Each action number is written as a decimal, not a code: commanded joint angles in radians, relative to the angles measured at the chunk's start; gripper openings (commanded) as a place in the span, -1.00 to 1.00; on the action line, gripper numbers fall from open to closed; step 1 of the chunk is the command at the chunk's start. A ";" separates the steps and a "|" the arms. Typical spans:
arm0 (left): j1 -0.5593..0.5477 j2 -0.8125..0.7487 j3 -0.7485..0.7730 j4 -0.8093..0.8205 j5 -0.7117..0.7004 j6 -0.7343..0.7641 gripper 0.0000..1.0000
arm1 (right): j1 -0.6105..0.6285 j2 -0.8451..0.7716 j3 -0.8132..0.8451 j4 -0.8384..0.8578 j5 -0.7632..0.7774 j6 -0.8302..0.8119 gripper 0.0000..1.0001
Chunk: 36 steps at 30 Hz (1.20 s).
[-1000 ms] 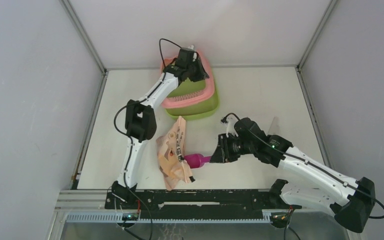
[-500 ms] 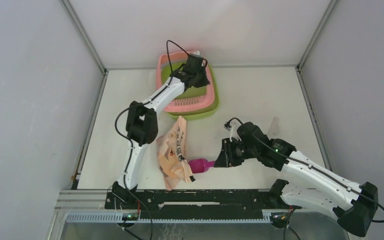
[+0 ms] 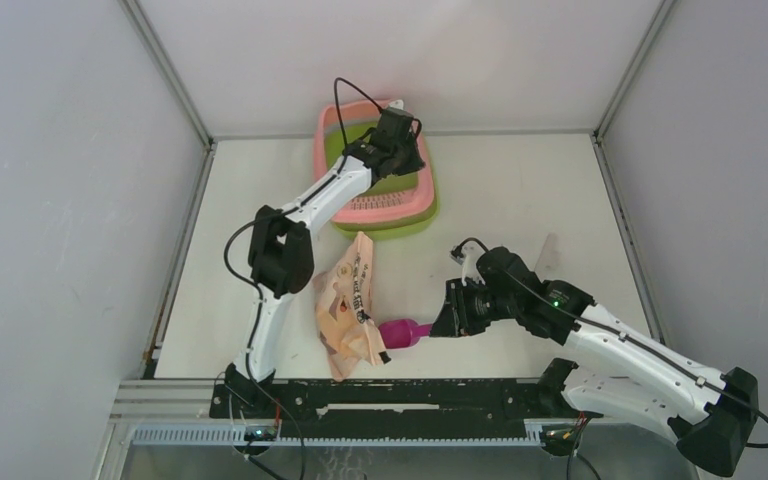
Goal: Fill the litter box with clean litter
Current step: Adjust the litter box at the center of the board.
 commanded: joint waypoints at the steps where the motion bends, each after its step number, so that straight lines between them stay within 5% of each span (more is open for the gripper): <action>1: -0.016 -0.083 -0.025 0.050 -0.038 -0.018 -1.00 | 0.008 -0.019 0.007 0.039 -0.009 -0.002 -1.00; 20: -0.035 -0.083 -0.159 0.181 0.014 -0.057 -0.92 | 0.005 -0.033 -0.005 0.043 -0.017 -0.005 -1.00; 27: -0.035 -0.082 -0.154 0.159 0.027 -0.051 -0.36 | 0.004 -0.027 -0.006 0.047 -0.020 -0.005 -1.00; 36: -0.034 -0.145 -0.227 0.152 0.007 -0.037 -0.05 | 0.003 -0.017 -0.006 0.059 -0.022 -0.003 -1.00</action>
